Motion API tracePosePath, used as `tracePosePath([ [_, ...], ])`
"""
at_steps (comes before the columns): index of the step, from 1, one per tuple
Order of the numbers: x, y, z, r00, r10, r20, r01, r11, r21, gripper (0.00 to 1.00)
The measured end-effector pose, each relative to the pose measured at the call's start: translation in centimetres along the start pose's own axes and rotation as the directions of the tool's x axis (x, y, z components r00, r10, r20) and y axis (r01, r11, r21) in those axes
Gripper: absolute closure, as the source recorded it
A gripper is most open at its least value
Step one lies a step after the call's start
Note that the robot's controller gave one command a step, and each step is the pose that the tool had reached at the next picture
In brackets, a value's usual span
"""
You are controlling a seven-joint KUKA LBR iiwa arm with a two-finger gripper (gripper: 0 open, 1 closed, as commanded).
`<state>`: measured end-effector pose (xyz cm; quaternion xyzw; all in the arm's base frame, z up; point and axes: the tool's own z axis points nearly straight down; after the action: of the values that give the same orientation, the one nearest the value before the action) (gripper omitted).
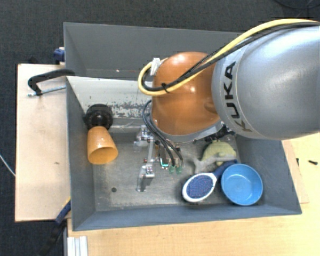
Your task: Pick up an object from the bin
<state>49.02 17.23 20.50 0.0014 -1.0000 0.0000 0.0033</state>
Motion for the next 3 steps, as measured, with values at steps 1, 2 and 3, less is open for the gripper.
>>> tracePosePath([
  [1, -5.0, 1.6, 7.6, 0.998, 0.056, 0.005, -0.056, 0.998, -0.001, 0.0],
  [2, -9.8, 4.0, 13.0, 0.991, -0.136, 0.014, 0.135, 0.991, 0.021, 0.0],
  [3, -9.8, 4.1, 13.0, 0.991, -0.133, 0.017, 0.133, 0.991, 0.019, 1.0],
])
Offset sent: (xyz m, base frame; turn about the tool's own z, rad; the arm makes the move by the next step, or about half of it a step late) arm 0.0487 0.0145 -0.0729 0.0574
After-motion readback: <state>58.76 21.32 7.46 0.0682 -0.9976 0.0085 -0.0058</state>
